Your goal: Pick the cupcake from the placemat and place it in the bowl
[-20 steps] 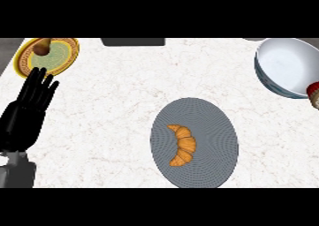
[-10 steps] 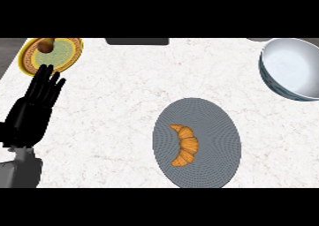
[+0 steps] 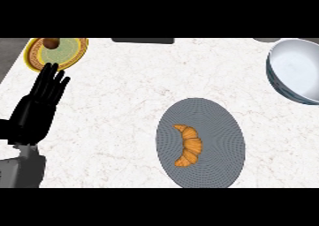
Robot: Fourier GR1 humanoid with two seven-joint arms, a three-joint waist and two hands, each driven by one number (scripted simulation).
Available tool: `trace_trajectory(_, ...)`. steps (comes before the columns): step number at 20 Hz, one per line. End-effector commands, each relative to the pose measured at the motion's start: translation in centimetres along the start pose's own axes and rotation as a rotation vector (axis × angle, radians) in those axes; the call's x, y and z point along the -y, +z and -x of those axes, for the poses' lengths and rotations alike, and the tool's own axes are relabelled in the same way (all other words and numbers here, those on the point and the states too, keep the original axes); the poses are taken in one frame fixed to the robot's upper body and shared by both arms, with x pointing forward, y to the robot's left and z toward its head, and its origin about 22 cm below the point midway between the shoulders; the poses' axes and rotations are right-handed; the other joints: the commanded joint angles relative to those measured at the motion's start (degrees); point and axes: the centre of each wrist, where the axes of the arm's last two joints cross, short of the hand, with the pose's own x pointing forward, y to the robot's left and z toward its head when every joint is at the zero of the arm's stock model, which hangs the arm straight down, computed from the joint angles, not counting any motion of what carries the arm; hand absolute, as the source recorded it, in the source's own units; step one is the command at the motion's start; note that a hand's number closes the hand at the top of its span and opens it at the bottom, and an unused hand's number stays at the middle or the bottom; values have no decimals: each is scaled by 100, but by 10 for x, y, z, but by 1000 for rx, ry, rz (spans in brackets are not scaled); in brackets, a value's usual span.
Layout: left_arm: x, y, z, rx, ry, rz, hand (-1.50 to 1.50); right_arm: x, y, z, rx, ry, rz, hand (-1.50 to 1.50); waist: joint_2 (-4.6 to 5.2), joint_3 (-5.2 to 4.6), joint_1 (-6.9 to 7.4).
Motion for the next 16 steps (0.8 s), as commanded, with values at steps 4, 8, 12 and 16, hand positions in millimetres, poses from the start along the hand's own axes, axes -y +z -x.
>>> trace_trajectory(4,13,-20,-4,15,7,21,0,-28,-9,15,-29,43,-59,150,97,12,105)
trace_trajectory(8,16,-6,1,19,0,43,0,-43,-1,32,-136,95,-171,150,134,20,255)
trace_trajectory(12,16,-9,-8,32,-9,61,0,-47,0,37,-219,-20,-272,-150,156,31,341)
trace_trajectory(16,20,-10,-8,26,-1,66,0,-60,2,35,-113,-138,-291,-150,150,42,291)
